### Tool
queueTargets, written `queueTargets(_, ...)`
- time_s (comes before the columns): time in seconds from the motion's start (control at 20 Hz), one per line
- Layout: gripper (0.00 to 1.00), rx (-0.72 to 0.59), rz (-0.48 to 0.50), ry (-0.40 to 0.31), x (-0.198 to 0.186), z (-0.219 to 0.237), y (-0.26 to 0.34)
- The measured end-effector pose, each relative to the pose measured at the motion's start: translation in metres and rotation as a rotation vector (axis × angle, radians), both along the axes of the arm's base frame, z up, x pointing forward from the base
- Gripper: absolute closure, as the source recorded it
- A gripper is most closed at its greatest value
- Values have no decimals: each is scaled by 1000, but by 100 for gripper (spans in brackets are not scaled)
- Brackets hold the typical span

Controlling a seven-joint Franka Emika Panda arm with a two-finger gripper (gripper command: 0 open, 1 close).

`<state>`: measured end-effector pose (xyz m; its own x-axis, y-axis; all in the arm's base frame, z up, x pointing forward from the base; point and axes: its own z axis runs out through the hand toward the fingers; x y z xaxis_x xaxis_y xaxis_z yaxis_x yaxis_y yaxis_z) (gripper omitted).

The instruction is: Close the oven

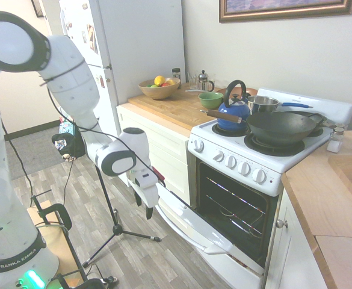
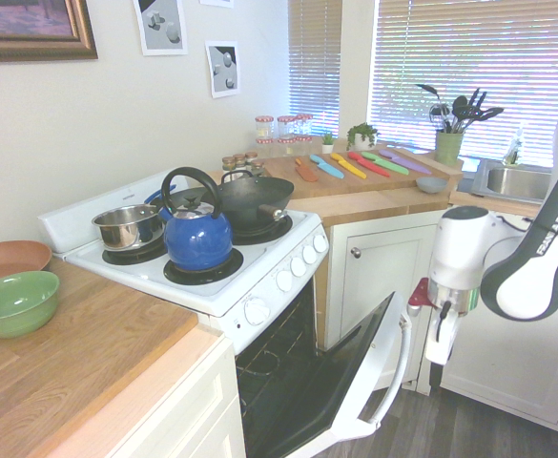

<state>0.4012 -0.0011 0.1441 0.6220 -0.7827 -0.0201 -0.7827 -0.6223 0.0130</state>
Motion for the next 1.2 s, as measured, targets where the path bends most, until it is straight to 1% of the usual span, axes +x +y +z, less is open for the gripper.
queueTargets(0.3, 0, 13, 14, -7, 37, -60, -8)
queueTargets(0.5, 0, 13, 3, -4, 50, -99, -18)
queueTargets(0.6, 0, 12, -5, -13, 58, -112, -24)
queueTargets(0.8, 0, 9, 20, -47, 77, -110, -24)
queueTargets(1.05, 0, -1, 44, -106, 108, -85, -17)
queueTargets(1.2, 0, -2, 63, -120, 121, -71, -9)
